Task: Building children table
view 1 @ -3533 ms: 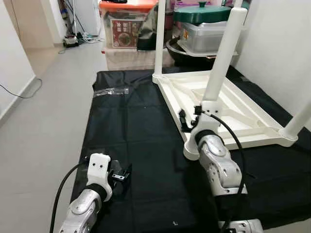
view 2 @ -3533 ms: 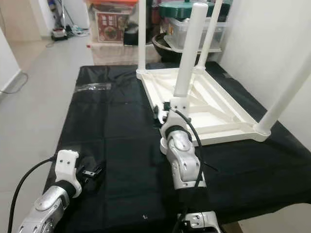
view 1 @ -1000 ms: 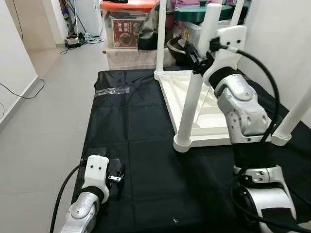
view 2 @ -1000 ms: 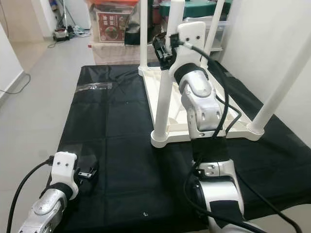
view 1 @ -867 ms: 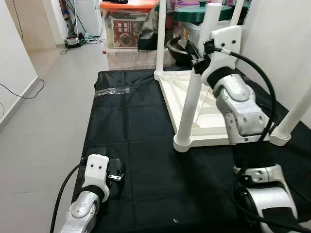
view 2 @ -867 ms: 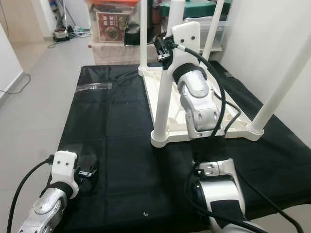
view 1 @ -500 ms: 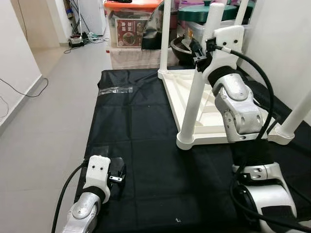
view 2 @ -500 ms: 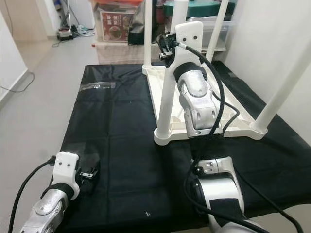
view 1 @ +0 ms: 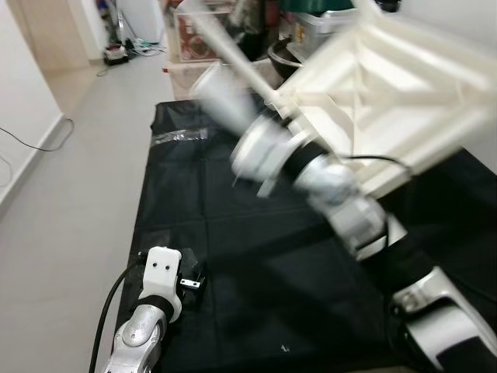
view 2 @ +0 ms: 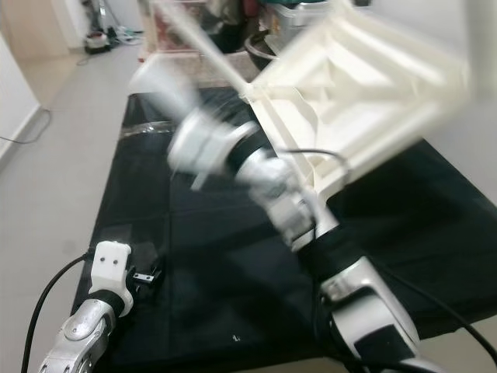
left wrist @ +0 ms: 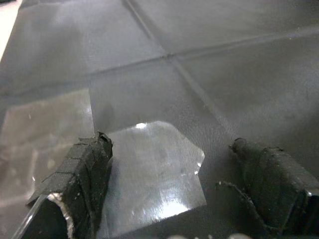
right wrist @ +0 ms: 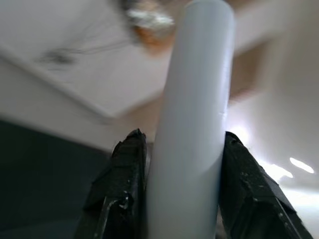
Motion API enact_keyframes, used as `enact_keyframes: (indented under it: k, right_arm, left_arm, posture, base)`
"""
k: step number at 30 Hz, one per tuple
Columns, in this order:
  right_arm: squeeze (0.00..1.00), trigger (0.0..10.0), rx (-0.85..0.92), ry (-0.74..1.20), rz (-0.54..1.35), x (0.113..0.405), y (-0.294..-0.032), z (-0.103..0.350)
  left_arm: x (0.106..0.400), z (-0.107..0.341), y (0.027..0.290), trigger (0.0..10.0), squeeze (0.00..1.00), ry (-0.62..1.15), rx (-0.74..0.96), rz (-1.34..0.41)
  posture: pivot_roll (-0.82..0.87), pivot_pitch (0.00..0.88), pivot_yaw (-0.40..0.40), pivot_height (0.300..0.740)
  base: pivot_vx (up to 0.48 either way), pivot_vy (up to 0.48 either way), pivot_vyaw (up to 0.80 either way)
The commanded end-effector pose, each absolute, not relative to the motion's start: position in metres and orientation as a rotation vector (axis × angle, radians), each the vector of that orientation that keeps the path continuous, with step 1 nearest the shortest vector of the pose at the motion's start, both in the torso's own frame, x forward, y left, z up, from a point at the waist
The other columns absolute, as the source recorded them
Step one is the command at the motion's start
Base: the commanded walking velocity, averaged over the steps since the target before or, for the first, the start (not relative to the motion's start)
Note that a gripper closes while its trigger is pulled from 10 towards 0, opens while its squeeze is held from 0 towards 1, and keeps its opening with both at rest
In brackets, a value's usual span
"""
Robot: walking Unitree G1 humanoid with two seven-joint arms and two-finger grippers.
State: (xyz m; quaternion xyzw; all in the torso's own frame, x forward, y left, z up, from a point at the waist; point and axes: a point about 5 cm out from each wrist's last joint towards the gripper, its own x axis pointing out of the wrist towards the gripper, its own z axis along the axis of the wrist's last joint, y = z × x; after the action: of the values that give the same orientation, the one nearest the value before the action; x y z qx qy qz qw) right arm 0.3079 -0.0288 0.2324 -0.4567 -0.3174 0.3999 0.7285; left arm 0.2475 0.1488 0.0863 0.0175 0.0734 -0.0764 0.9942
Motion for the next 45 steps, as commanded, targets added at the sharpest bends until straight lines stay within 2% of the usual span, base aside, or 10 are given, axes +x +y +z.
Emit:
enact_keyframes:
  k: [1, 11, 15, 24, 29, 30, 31, 32, 33, 45]
  right_arm:
    - [0.0, 0.0, -1.07, -0.853, 1.036, 0.281, -0.007, 0.233]
    - [0.0, 0.0, -1.251, -0.483, 1.009, 0.307, -0.029, 0.15]
    - [0.0, 0.0, -1.276, -0.227, 0.953, 0.321, -0.054, 0.11]
    - [0.0, 0.0, -1.119, 0.038, 0.768, 0.342, -0.087, 0.098]
    - [0.0, 0.0, -1.072, 0.051, 0.727, 0.345, -0.09, 0.098]
    - [0.0, 2.9, -1.06, 0.037, 0.715, 0.345, -0.089, 0.099]
    - [0.0, 10.0, -1.001, 0.006, 0.748, 0.342, -0.084, 0.1]
    - [0.0, 10.0, -1.001, 0.006, 0.748, 0.342, -0.084, 0.1]
    - [1.0, 10.0, -0.967, -0.011, 0.783, 0.338, -0.08, 0.1]
    - [1.0, 10.0, -0.946, 0.02, 0.909, 0.322, -0.078, 0.084]
  left_arm:
    - [0.244, 0.084, 0.148, 10.0, 0.0, 0.155, 0.03, -0.143]
    - [0.238, 0.079, 0.153, 10.0, 0.0, 0.173, 0.037, -0.133]
    - [0.239, 0.079, 0.155, 10.0, 0.0, 0.174, 0.042, -0.129]
    - [0.238, 0.078, 0.154, 10.0, 0.0, 0.177, 0.044, -0.128]
    - [0.238, 0.077, 0.154, 10.0, 0.0, 0.176, 0.044, -0.133]
    - [0.239, 0.078, 0.153, 10.0, 0.0, 0.176, 0.044, -0.136]
    - [0.24, 0.078, 0.153, 10.0, 0.0, 0.175, 0.044, -0.138]
    - [0.24, 0.078, 0.153, 10.0, 0.0, 0.175, 0.044, -0.138]
    - [0.241, 0.078, 0.153, 10.0, 0.0, 0.175, 0.046, -0.14]
    - [0.242, 0.077, 0.156, 10.0, 0.0, 0.178, 0.059, -0.142]
  posture:
    - [0.02, 0.0, -0.083, 0.74]
    - [0.03, 0.0, -0.085, 0.74]
    - [0.03, 0.0, -0.084, 0.74]
    - [0.04, 0.0, -0.086, 0.74]
    - [0.03, 0.0, -0.081, 0.74]
    - [0.03, 0.0, -0.081, 0.74]
    - [0.03, 0.0, -0.077, 0.74]
    - [0.03, 0.0, -0.077, 0.74]
    - [0.02, 0.0, -0.076, 0.74]
    - [0.02, 0.0, -0.077, 0.74]
  base:
    - [0.0, 0.0, 0.0]
    - [0.0, 0.0, 0.0]
    - [0.0, 0.0, 0.0]
    - [0.0, 0.0, 0.0]
    - [0.0, 0.0, 0.0]
    - [0.0, 0.0, 0.0]
    - [0.0, 0.0, 0.0]
    - [0.0, 0.0, 0.0]
    - [0.0, 0.0, 0.0]
    - [0.0, 0.0, 0.0]
